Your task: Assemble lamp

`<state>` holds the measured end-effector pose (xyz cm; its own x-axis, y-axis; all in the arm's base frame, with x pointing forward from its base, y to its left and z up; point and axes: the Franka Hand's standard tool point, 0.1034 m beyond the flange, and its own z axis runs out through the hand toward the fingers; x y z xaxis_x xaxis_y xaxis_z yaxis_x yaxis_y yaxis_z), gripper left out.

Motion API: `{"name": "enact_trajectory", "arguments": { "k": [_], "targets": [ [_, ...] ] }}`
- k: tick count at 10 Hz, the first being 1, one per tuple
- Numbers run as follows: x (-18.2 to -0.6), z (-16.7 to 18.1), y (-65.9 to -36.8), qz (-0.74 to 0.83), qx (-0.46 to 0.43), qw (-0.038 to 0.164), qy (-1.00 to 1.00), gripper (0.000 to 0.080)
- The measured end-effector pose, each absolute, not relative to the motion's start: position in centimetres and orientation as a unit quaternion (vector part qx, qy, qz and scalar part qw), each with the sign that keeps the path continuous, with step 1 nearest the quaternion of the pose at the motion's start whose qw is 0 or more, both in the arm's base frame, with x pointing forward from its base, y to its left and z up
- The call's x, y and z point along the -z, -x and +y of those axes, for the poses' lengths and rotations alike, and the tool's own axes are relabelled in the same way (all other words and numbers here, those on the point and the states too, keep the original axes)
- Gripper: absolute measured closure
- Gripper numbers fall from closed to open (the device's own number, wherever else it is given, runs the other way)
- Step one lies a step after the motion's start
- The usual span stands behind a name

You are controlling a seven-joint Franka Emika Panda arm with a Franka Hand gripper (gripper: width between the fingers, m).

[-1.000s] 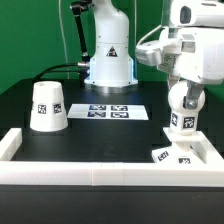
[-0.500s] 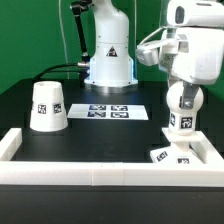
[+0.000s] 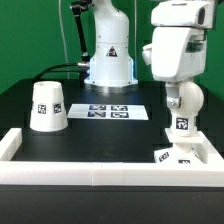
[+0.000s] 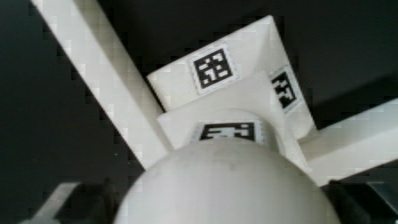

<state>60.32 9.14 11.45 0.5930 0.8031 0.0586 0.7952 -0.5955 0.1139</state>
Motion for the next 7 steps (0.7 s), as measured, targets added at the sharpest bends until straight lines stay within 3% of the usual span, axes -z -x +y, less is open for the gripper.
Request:
{"name": "enact_trajectory", "arguments": {
  "k": [7],
  "targets": [
    [-11.48, 9.32, -60.32, 0.229, -0.06, 0.023, -0.971, 0.0222]
  ]
}}
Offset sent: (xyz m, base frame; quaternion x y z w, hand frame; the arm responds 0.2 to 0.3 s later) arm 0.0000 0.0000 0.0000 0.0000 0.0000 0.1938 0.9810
